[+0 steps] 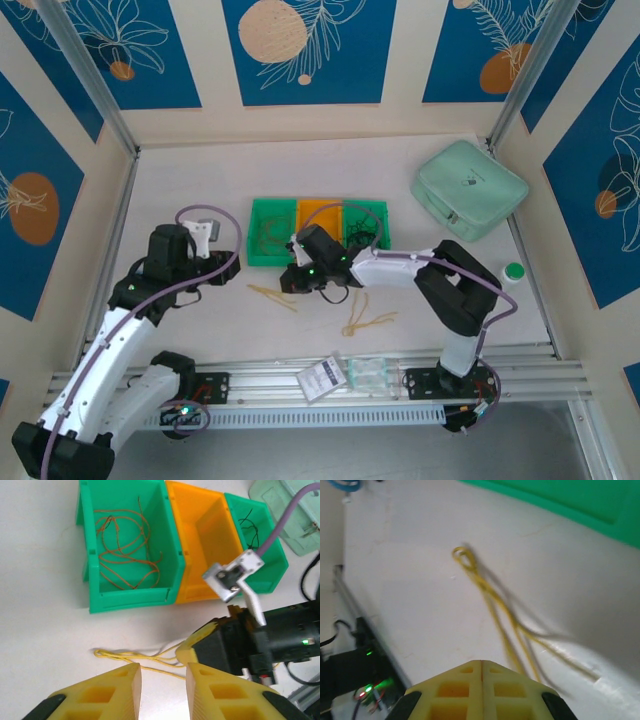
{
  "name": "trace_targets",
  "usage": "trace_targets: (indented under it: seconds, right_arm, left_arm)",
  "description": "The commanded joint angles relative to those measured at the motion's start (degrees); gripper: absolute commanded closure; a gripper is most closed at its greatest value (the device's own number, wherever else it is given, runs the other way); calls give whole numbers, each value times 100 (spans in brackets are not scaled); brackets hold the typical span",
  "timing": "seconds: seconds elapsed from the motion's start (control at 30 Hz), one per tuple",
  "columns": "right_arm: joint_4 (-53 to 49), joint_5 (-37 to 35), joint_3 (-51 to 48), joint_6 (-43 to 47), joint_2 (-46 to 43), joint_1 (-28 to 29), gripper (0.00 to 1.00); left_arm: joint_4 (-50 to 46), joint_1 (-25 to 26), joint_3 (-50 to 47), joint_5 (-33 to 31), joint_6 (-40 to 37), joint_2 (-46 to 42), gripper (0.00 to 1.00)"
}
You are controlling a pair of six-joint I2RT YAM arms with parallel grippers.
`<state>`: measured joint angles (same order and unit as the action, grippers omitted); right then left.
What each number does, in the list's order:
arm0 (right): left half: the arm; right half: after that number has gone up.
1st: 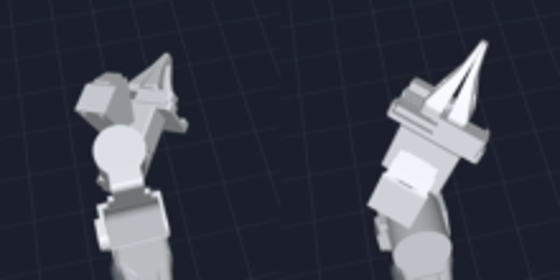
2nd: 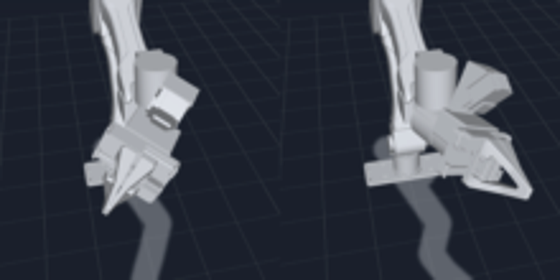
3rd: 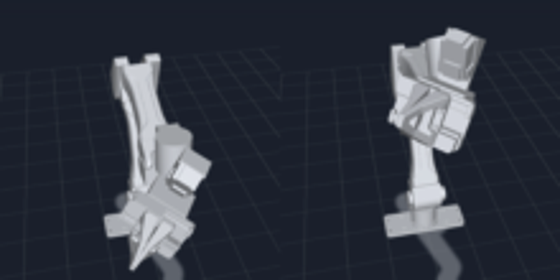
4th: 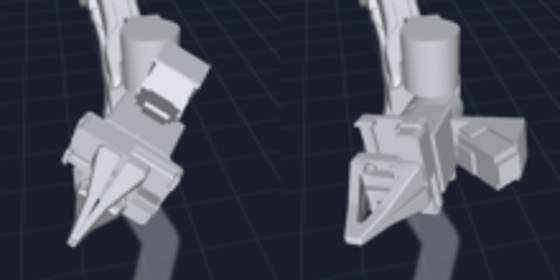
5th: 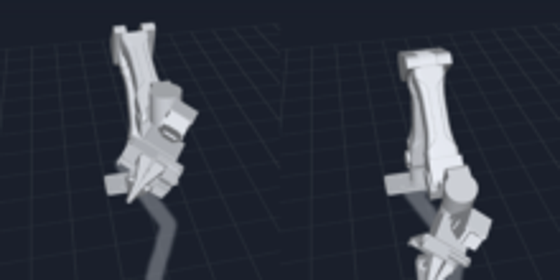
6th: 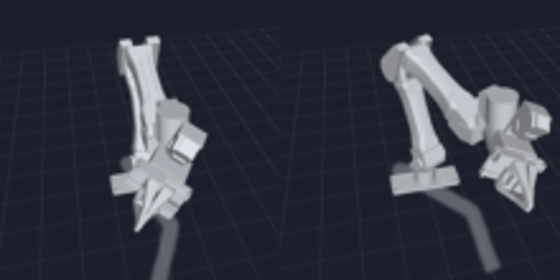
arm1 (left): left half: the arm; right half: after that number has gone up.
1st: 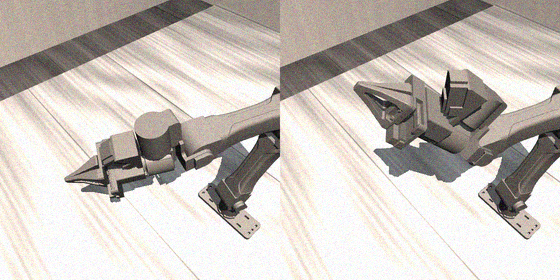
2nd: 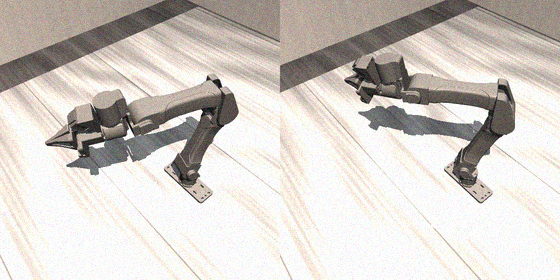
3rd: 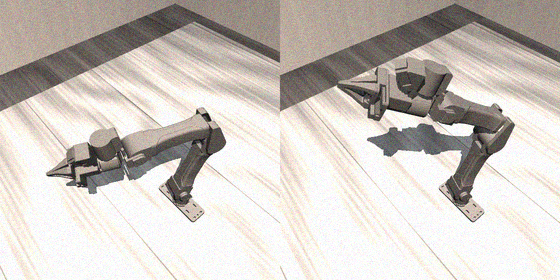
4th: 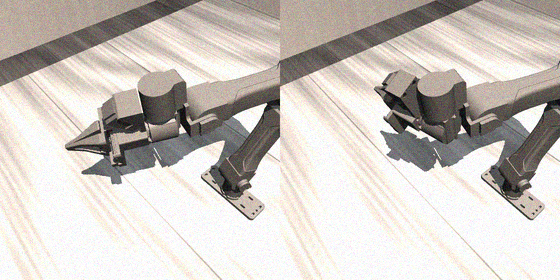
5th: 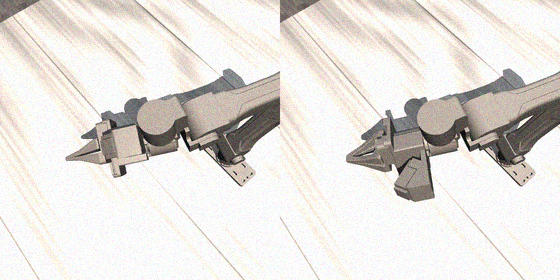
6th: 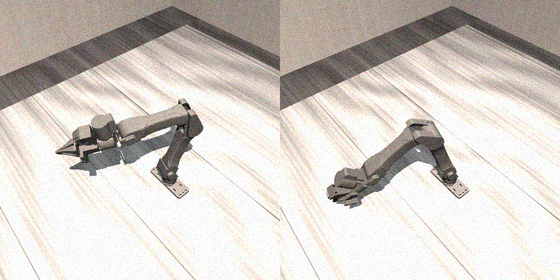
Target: Untangle the cables
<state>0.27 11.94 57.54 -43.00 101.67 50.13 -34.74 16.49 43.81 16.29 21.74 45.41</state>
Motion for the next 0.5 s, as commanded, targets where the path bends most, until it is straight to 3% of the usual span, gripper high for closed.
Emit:
trace_targets:
  seconds: [0.0,0.23,0.33,0.47]
  right_arm:
    - [571,859,-224,-79,-536,-154,100]
    - [266,1020,-357,-35,-1327,-372,100]
    - [-714,542,-69,272,-1239,-346,80]
    - [-1368,-116,205,371,-858,-161,72]
  left_arm:
    - [226,-85,-81,182,-156,29,71]
    - [370,-89,-136,212,-196,10,72]
    - [363,-85,-127,215,-205,48,72]
    - [359,-85,-119,214,-190,74,71]
